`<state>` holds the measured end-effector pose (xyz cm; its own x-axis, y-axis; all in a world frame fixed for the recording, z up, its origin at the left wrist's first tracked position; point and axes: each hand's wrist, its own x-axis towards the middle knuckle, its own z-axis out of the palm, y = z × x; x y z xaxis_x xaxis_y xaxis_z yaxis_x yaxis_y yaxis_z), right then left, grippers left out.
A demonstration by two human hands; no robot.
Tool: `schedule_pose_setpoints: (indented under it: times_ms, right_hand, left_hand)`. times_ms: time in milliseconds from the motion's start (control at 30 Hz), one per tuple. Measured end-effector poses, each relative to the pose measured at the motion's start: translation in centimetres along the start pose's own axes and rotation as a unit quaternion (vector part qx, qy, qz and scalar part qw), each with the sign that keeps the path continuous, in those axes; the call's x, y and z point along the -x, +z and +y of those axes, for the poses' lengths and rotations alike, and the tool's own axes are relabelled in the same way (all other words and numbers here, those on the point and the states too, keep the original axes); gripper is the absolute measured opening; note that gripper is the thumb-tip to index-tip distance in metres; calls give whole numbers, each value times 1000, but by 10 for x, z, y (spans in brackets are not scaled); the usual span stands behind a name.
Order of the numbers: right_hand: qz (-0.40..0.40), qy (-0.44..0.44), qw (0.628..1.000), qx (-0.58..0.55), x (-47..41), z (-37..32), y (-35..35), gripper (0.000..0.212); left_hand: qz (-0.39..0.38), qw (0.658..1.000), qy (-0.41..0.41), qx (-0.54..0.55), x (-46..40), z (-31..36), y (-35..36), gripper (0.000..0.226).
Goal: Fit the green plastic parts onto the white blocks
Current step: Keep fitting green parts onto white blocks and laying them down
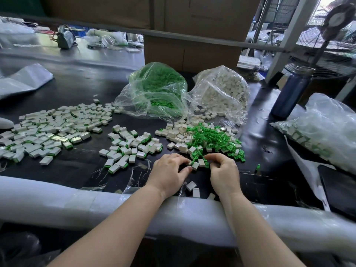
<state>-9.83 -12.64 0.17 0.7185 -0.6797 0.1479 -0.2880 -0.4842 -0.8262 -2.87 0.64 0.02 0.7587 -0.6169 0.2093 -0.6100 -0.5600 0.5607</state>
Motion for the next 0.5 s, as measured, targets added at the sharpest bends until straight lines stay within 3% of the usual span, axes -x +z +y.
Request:
schedule_pose_setpoints:
  times_ms: [100, 300, 500]
  right_hand:
    - [27, 7, 999, 19, -1, 3, -1, 25]
    - [-13, -2, 992, 128, -1, 1, 2, 29]
    - [-14, 8, 989, 147, -1, 0, 2, 21]
  left_hand:
    - [16, 1000, -8, -1, 1, 0, 0, 29]
    - [-6, 998, -21, -51, -1, -1, 2, 44]
    - [0, 997, -24, -70, -3, -3, 5, 31]
